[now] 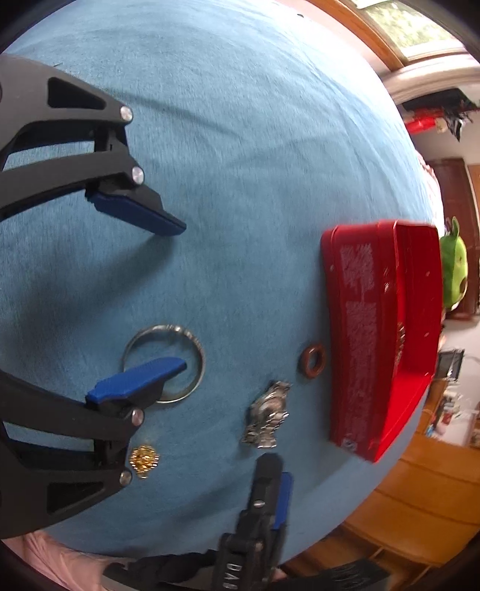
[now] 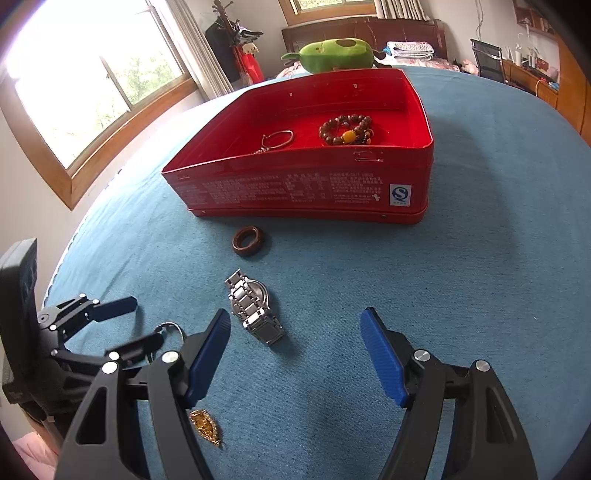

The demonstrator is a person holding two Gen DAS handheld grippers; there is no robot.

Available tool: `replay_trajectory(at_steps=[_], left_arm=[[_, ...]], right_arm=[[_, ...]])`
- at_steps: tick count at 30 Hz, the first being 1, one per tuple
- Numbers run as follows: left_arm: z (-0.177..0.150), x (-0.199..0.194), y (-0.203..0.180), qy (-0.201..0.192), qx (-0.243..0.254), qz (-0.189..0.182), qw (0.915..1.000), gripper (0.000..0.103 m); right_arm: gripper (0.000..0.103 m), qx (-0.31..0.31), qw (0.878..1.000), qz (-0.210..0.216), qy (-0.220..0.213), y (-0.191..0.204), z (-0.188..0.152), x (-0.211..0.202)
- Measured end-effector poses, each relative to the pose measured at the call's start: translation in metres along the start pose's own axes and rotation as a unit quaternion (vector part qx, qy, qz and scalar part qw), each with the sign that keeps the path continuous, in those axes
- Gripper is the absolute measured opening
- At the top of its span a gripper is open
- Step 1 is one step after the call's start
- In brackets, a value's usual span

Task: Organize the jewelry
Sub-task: 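Grasp the second silver hoop with the left gripper while the right gripper grasps the silver watch, then carry the hoop with the left gripper while the right gripper carries the watch into the tin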

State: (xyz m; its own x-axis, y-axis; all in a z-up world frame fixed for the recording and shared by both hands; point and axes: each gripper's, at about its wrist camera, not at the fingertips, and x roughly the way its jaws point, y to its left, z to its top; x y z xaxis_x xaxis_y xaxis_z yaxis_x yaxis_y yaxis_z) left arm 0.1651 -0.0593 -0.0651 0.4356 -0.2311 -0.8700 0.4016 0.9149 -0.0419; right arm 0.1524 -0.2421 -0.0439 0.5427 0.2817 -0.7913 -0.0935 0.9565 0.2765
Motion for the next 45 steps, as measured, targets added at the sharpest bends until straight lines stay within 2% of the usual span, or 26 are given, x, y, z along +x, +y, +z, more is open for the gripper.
replay_trajectory(at_steps=[2, 4, 7, 9, 14, 19, 21, 26, 30, 36, 45], left_arm=[[0.0, 0.002, -0.003, -0.001, 0.011, 0.017, 0.9998, 0.057], [0.0, 0.002, -0.005, -0.003, 0.02, 0.027, 0.9994, 0.047], [0.002, 0.003, -0.007, -0.004, 0.029, 0.027, 0.9992, 0.027], [0.006, 0.005, -0.005, -0.006, 0.025, 0.032, 0.9991, 0.004], [0.015, 0.008, 0.021, -0.009, -0.035, -0.003, 0.9994, 0.002], [0.017, 0.01, 0.026, -0.013, -0.038, -0.01, 0.9991, 0.002], [0.02, 0.011, 0.027, -0.012, -0.04, -0.012, 0.999, 0.002], [0.02, 0.009, 0.03, -0.013, -0.047, -0.021, 0.9986, 0.002], [0.017, 0.007, 0.032, -0.013, -0.05, -0.025, 0.9983, 0.002], [0.014, 0.004, 0.033, -0.013, -0.054, -0.029, 0.998, 0.002], [0.016, -0.006, 0.038, -0.023, -0.066, -0.031, 0.9971, 0.002]], right_arm=[[0.07, 0.0, 1.0, 0.001, 0.001, 0.0, 0.0, 0.0], [0.068, 0.0, 1.0, 0.0, 0.001, 0.0, 0.0, 0.0], [0.066, 0.0, 1.0, 0.0, 0.003, 0.0, 0.0, 0.001], [0.066, 0.0, 1.0, 0.001, 0.009, 0.001, 0.001, 0.003], [0.065, -0.023, 0.999, -0.001, 0.024, 0.01, 0.009, 0.01], [0.064, -0.071, 0.996, -0.013, 0.052, 0.027, 0.015, 0.026], [0.059, -0.087, 0.994, -0.019, 0.065, 0.034, 0.016, 0.033], [0.041, -0.121, 0.99, -0.035, 0.065, 0.048, 0.012, 0.04], [0.032, -0.149, 0.986, -0.047, 0.059, 0.059, 0.008, 0.043], [0.031, -0.126, 0.99, -0.032, 0.055, 0.053, 0.006, 0.034], [0.031, -0.083, 0.996, -0.011, 0.01, 0.031, 0.015, -0.005]])
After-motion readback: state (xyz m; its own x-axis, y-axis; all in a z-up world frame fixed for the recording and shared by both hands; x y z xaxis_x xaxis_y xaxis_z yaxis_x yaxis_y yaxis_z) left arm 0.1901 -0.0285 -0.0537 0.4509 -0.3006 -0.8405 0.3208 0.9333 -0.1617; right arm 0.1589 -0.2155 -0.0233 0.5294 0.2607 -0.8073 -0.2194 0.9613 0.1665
